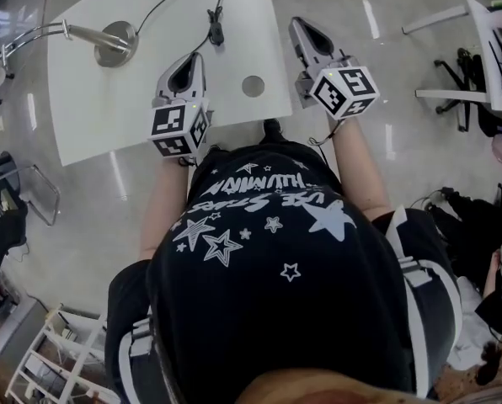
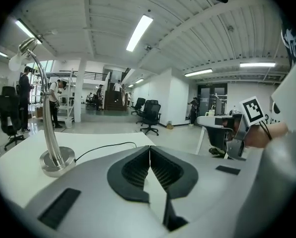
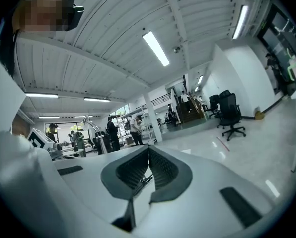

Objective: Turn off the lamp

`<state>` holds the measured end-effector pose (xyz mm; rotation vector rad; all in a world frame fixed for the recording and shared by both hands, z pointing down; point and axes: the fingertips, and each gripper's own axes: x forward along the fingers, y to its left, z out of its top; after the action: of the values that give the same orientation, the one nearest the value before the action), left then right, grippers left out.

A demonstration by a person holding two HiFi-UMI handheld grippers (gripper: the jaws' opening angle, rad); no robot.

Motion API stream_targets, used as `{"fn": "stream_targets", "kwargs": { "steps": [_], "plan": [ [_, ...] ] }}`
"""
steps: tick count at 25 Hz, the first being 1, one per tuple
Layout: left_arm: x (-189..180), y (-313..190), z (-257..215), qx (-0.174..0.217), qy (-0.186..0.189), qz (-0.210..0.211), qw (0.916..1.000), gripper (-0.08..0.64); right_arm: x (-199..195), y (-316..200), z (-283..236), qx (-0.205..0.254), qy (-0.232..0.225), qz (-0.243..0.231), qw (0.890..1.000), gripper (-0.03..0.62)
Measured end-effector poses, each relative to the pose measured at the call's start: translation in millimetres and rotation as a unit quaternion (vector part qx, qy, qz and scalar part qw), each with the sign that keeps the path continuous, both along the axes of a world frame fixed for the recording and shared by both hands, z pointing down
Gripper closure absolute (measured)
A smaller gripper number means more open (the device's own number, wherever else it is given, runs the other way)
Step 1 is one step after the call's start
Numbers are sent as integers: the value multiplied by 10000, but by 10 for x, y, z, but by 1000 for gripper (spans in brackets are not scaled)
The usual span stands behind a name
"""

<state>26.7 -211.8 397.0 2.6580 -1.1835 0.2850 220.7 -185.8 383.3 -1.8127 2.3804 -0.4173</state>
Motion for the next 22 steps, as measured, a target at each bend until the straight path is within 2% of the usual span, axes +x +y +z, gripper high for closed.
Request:
{"fn": "stream_targets", "kwargs": {
  "steps": [5, 9, 16, 22],
  "plan": [
    [235, 7, 86, -70, -119, -386, 9992, 548, 234, -85, 56, -27, -62, -352, 9994, 586],
    [354, 12, 175, -147, -271, -587, 9978, 548, 237, -138, 124, -88, -112, -709, 9974, 586],
    [513, -13, 298, -203, -312, -775, 9963, 546, 111, -208, 239, -210, -126, -1255, 9918, 586],
    [593, -86, 442, -341, -295, -775, 9960, 545, 21, -287, 347, -341, -77, -1455, 9887, 586]
  ]
}}
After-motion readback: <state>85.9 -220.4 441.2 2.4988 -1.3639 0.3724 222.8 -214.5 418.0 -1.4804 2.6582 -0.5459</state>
